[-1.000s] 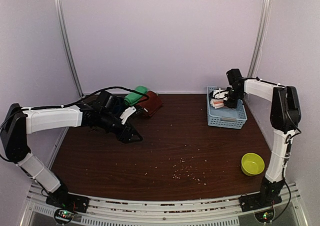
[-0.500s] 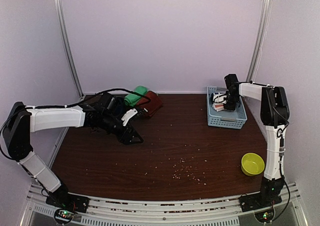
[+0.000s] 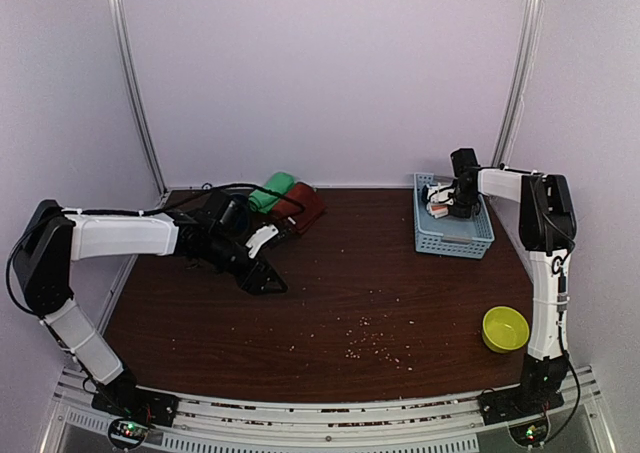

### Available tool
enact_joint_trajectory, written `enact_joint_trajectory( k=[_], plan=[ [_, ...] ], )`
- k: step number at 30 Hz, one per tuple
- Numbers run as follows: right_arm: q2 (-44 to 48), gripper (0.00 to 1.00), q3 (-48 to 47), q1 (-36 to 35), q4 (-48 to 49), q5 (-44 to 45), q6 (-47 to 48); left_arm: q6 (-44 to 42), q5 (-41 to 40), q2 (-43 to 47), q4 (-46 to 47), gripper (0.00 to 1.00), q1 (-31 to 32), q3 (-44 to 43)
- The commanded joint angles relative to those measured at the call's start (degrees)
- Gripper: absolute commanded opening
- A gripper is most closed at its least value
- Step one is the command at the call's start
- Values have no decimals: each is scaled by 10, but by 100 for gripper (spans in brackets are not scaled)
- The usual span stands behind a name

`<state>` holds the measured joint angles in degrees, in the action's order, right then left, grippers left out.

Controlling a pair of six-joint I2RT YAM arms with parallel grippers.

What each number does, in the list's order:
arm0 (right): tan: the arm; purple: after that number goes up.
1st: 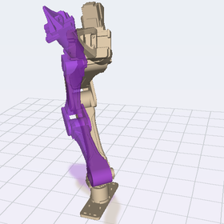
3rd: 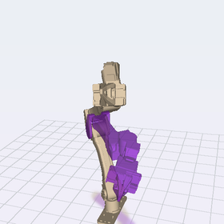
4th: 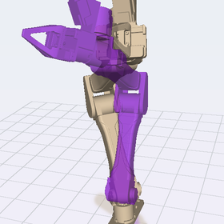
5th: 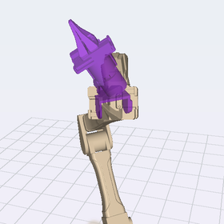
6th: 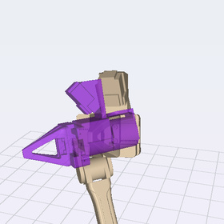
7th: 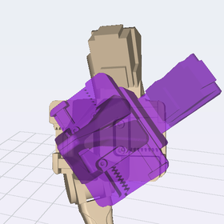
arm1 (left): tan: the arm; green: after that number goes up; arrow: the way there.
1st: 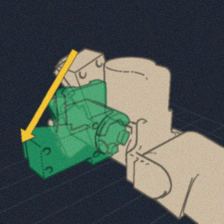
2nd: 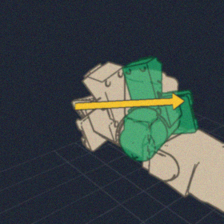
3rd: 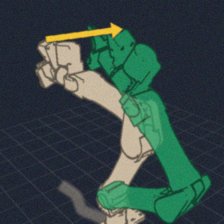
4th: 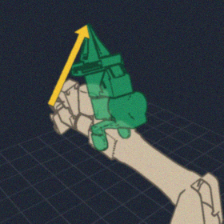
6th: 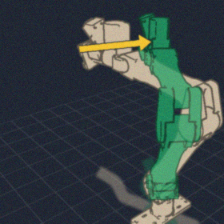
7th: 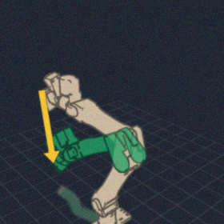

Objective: Roll the towels
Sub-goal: Place the towel in the bin.

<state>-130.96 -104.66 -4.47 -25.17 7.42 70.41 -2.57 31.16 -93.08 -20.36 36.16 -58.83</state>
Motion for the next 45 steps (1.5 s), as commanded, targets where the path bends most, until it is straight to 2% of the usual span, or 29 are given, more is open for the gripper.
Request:
enact_joint_trajectory(
  k=[1,14,24,39,40,42,45],
  plan=[
    [-8,7,-19,3,14,-28,16,-13,16,-9,1,55,1,-18],
    [-45,11,-16,3,59,-35,63,-15,21,-33,-3,54,1,-26],
    [-23,48,28,4,97,-39,70,-19,27,-45,-7,53,0,-32],
    [45,67,59,4,64,-59,57,-18,33,-35,-8,53,0,-35],
    [51,70,62,4,59,-63,56,-18,31,-34,-8,53,0,-35],
    [68,98,70,4,48,-67,52,-19,28,-30,-9,53,-1,-35],
    [92,100,90,4,39,-71,52,-23,33,-27,-15,52,-1,-36]
  ],
)
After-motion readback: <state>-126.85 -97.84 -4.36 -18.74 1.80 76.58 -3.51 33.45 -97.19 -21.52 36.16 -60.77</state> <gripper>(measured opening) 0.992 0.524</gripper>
